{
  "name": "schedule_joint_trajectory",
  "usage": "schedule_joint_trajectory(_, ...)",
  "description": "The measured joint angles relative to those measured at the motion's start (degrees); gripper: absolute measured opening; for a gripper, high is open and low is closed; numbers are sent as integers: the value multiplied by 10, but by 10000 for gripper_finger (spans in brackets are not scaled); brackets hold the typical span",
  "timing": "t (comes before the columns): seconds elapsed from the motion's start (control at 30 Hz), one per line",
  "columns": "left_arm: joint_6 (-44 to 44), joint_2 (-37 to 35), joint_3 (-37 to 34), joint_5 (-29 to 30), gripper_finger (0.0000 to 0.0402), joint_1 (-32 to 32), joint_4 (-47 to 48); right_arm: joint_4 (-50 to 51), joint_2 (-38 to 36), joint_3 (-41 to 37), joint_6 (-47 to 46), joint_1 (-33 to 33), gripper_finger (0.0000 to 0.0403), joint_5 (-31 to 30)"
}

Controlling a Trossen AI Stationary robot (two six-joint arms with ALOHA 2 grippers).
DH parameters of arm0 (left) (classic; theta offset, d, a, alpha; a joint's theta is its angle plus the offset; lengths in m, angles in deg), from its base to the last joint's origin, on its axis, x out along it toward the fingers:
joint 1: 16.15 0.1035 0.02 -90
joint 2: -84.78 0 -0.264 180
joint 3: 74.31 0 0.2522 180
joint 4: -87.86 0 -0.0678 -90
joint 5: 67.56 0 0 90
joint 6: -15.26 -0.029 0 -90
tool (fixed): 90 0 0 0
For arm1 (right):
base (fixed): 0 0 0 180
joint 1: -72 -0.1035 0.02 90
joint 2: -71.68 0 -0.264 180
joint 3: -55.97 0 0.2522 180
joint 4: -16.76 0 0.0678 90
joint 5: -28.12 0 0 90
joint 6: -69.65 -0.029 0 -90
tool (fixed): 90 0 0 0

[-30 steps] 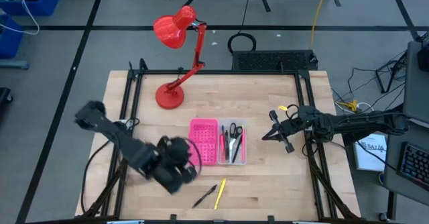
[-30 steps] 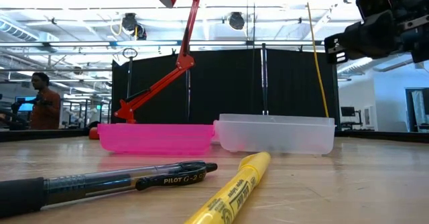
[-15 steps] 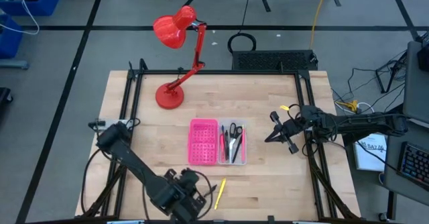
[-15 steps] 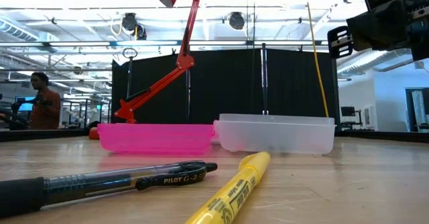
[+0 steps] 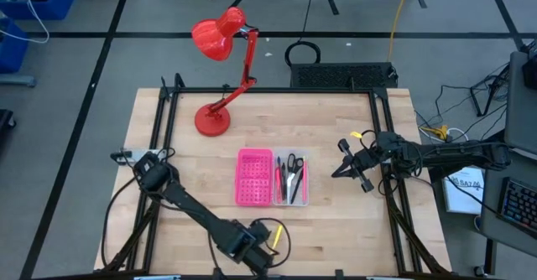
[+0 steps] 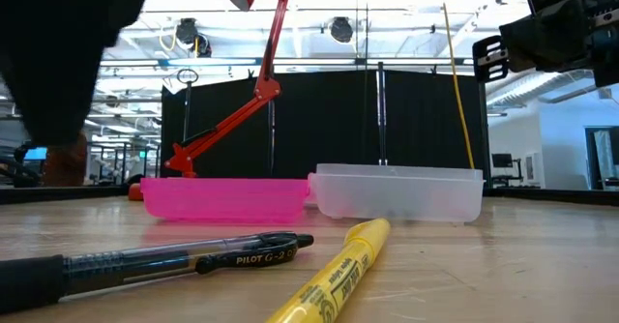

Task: Pick & place school supplies into a supply box
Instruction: Put the black pen in the pink box

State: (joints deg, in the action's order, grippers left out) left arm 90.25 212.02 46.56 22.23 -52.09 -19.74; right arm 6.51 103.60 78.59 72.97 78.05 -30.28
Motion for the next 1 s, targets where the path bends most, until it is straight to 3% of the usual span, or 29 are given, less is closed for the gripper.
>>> schedule_joint_trajectory(0.23,-26,3,0,0,173,-1,-26,3,0,0,6,0,0,0)
schedule_joint_trajectory(0.83,-116,50,0,2,175,-9,-11,3,9,0,8,0,0,-5)
schedule_joint_trajectory(1.0,-125,63,2,-3,175,-7,7,8,11,0,3,0,0,-32)
